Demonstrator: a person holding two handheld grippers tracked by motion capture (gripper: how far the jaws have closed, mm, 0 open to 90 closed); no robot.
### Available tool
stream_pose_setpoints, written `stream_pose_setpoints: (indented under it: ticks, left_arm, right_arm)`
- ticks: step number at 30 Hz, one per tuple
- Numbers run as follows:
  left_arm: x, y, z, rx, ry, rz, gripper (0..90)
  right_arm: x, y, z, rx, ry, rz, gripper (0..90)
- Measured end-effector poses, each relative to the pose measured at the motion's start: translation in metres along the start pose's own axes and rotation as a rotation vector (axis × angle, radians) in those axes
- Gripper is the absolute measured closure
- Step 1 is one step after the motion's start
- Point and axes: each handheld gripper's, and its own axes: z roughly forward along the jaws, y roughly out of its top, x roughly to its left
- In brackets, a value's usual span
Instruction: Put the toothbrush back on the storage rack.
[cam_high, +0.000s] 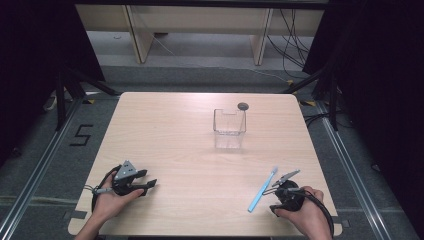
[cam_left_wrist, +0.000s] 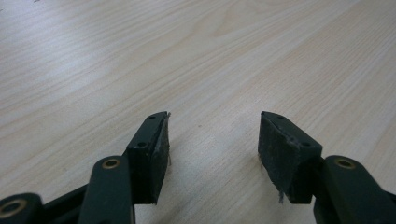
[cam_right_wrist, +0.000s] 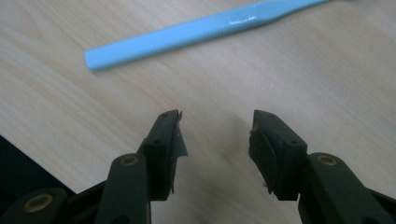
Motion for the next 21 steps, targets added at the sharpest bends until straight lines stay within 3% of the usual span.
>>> stream_pose_setpoints:
  ticks: [2,6,9,11,12,13,14,16,17,19,21]
  left_arm:
    - [-0.001,0.0,0.001,-0.008,0.002,-0.012,42.9]
    - [-0.002,0.0,0.001,-0.008,0.005,-0.011,42.9]
    - [-0.001,0.0,0.001,-0.006,-0.003,-0.009,42.9]
    - [0.0,0.0,0.0,0.004,-0.001,0.002,42.9]
    - [-0.001,0.0,0.001,-0.006,0.001,-0.012,42.9]
    - [-0.001,0.0,0.001,-0.004,0.0,-0.011,42.9]
    - [-0.001,0.0,0.001,-0.004,0.0,-0.011,42.9]
    - [-0.001,0.0,0.001,-0.004,-0.002,-0.01,42.9]
    - [-0.001,0.0,0.001,-0.001,-0.005,-0.009,42.9]
    - [-0.001,0.0,0.001,0.001,-0.005,-0.009,42.9]
    - [-0.001,0.0,0.001,0.001,-0.005,-0.009,42.9]
  right_arm:
    - [0.001,0.002,-0.001,0.001,-0.009,0.008,53.1]
    - [0.001,0.01,-0.002,-0.037,-0.009,-0.036,53.7]
    - [0.0,0.013,-0.003,-0.034,-0.013,-0.015,54.5]
    - [-0.002,0.015,-0.003,-0.055,-0.013,-0.025,55.1]
    - [-0.004,0.016,-0.004,-0.053,-0.032,-0.037,55.1]
    - [-0.003,0.017,-0.004,-0.045,-0.021,-0.014,55.1]
    - [-0.007,0.018,-0.003,-0.063,-0.034,-0.06,55.5]
    - [-0.006,0.019,-0.004,-0.05,-0.029,-0.045,55.9]
    - [-0.009,0.02,-0.004,-0.06,-0.036,-0.074,55.9]
    - [-0.011,0.023,-0.004,-0.055,-0.03,-0.06,56.4]
    - [-0.014,0.024,-0.004,-0.049,-0.038,-0.093,56.5]
